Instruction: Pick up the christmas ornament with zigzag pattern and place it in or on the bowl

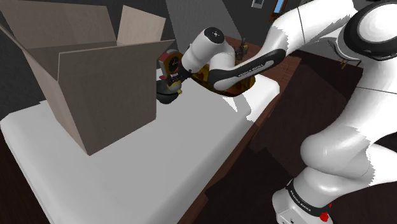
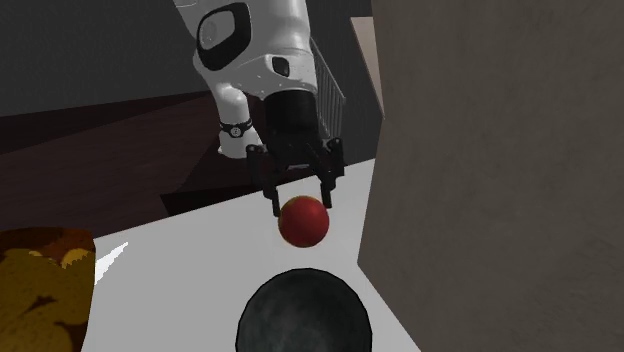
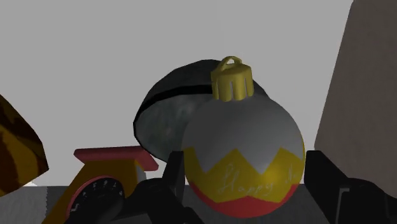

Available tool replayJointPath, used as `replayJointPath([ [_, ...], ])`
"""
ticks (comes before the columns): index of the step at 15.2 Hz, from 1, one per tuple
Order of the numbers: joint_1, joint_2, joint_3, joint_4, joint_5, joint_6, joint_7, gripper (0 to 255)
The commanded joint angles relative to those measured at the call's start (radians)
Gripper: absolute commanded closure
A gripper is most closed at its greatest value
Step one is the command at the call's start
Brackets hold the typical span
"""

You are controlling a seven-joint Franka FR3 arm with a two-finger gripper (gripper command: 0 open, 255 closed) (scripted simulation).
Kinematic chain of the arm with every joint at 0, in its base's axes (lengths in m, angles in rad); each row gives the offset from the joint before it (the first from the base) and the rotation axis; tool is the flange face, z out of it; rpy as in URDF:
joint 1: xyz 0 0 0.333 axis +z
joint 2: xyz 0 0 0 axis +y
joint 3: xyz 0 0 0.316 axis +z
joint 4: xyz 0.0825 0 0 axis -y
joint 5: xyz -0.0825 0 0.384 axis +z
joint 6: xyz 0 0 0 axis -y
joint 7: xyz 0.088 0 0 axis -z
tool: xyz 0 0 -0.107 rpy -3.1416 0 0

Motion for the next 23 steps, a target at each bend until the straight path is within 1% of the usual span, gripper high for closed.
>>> replayJointPath([
  [1, 0.059, 0.088, -0.043, 0.098, -0.039, -0.052, -0.018, 255],
  [4, 0.127, 0.205, -0.089, 0.239, -0.062, -0.109, -0.069, 255],
  [7, 0.194, 0.324, -0.124, 0.401, -0.066, -0.165, -0.141, 255],
  [17, 0.246, 0.382, -0.209, 0.391, -0.175, -0.096, -0.044, 255],
  [23, 0.246, 0.382, -0.209, 0.391, -0.176, -0.097, -0.044, 255],
])
